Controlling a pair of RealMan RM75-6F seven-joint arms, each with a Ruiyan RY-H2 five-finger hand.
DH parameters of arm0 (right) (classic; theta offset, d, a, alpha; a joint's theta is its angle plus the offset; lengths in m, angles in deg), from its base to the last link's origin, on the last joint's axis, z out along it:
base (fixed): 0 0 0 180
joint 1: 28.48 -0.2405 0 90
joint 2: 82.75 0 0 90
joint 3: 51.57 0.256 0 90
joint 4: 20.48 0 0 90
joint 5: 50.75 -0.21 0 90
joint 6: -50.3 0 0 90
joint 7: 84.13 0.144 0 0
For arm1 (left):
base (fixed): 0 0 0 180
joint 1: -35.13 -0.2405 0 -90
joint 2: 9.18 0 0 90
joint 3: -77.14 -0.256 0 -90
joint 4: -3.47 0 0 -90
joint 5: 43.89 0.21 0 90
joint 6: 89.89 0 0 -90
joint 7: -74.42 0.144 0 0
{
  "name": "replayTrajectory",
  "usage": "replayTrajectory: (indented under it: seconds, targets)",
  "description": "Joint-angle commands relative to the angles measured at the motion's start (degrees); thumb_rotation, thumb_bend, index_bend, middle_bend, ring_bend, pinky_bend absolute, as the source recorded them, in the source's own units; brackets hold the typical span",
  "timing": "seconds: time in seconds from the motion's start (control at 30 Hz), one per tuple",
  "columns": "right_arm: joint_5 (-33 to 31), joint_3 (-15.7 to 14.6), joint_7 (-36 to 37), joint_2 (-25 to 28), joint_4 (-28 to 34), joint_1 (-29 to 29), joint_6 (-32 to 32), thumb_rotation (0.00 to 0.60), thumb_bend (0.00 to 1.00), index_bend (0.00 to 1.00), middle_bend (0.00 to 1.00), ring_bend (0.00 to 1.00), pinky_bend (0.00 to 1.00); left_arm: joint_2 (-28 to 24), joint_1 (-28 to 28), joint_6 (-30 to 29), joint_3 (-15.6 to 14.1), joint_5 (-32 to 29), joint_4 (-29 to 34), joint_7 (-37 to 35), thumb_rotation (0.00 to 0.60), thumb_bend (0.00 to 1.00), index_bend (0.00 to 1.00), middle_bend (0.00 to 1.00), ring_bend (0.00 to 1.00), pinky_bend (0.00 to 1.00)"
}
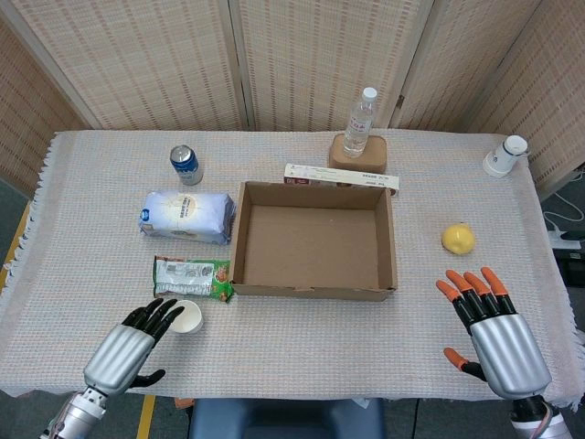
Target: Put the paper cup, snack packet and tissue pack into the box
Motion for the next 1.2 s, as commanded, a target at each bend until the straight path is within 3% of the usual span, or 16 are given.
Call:
replayTrajectory:
  seconds: [0.03,0.47,0.73,1.2]
  targets:
    - [-0.1,0.1,0.2,0.1,0.0,0.0,0.1,0.6,0.0,0.15,0.1,0.0,0.0,3.6,2.6,2.7,1.8,-4.7,-2.1,2.6,0.6,0.17,0.0,0.0,0.0,0.18]
    - [-0.6,0.4,1.7,1.1,-0.1,0.0,0.7,0.6,0.0,0.12,0.1,0.0,0.0,8.0,8.7,6.0,4.5,-15.9,-7.4,6.8,0.6,0.17,0.0,0.0,0.0,0.18]
    - [-1.0,0.5,1.6,1.2,0.1,-0.1,0.7,0.6,0.0,0.12,0.1,0.0,0.0,10.3,10.6,5.1,3.6,-17.0,-10.4,10.0,0.6,0.17,0.0,0.0,0.0,0.18]
    - [-1.6,0.8,1.8,1.3,-0.1,-0.4,0.6,0.6,0.0,0.12,0.1,0.0,0.0,12.2,12.5,4.7,2.2,-19.0,-12.9,8.5,0.6,0.19,0.03,0.03,0.0,0.22]
